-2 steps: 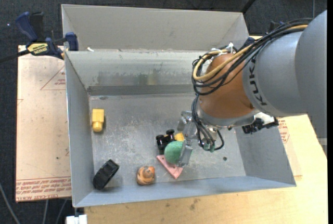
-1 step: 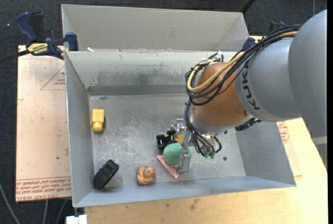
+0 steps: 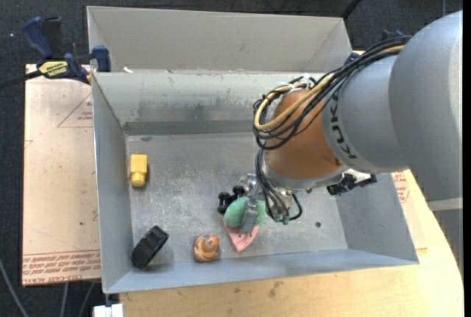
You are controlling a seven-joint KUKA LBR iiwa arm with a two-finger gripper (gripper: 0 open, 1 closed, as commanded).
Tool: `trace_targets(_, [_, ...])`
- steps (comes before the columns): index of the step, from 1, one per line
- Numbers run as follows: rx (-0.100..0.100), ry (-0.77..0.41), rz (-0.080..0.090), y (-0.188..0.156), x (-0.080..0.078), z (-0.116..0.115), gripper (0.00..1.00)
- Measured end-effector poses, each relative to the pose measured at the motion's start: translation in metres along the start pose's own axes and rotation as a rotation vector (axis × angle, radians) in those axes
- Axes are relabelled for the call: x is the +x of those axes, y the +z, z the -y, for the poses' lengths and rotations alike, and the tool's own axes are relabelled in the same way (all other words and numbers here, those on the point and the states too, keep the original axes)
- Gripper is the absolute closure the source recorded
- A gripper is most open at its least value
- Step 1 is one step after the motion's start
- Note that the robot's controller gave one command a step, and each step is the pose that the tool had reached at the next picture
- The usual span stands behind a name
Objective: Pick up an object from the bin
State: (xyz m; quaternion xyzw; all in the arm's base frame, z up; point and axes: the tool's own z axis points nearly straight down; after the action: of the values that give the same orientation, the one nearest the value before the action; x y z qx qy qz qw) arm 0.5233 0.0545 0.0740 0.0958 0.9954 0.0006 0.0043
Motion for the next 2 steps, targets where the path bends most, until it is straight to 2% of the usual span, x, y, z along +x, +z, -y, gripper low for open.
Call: trace_targets(2, [0.000,0.001,-0.002,-0.0030,0.0009,0.0001,1.00])
